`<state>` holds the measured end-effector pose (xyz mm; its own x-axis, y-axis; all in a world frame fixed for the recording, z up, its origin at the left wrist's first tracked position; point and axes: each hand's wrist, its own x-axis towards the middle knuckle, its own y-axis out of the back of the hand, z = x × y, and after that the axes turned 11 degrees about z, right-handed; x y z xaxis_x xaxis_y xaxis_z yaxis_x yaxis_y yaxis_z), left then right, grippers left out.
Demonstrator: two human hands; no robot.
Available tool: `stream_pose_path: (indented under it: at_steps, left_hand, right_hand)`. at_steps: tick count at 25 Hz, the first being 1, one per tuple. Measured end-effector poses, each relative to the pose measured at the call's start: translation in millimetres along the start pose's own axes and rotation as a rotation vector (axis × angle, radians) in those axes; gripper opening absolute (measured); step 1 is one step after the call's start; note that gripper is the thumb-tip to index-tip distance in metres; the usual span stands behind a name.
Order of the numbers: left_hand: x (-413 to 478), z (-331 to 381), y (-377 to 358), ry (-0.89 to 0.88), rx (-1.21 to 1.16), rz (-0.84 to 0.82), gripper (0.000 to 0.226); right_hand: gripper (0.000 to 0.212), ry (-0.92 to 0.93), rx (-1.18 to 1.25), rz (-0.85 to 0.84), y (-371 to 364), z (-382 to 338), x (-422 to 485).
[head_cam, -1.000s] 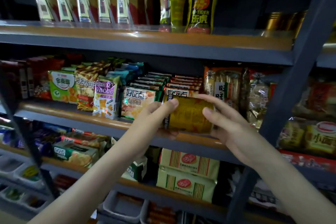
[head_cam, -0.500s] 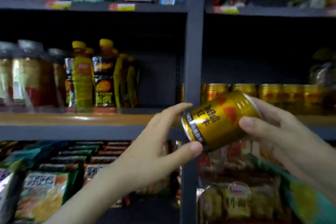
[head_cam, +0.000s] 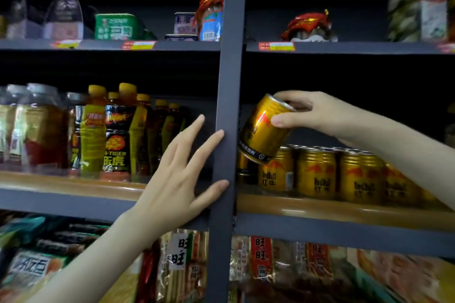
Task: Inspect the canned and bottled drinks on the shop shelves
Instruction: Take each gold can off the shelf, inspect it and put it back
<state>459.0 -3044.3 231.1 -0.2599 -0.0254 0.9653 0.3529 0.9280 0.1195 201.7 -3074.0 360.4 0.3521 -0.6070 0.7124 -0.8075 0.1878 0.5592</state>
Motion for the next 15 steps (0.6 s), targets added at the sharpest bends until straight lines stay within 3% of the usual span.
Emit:
stream_pose_path:
  at_steps: [4,6,9,15]
  left_hand:
    - [8.7,-12.2,5.5,-0.161,0.058,-0.005,0.067]
    - [15.4,-15.0,5.2,-0.238,0.054,0.016,0.066]
    - [22.6,-21.0,1.1,-0.319,0.025,0.036,0.064]
    - [25.3,-23.9,1.2,-0.315,-0.019,0.032,0.060]
  right_hand:
    - [0.034,0.008,-0.101,-0.190,-20.6,8.4,26.2]
    - [0.035,-0.001,-0.204,-0.301,-31.3,10.0,37.8]
    - [0.062,-0.015,-0.388,-0.416,-48.8,15.1,54.6]
    - [0.036,-0.017,-0.388,-0.648,-47.6,17.4,77.3]
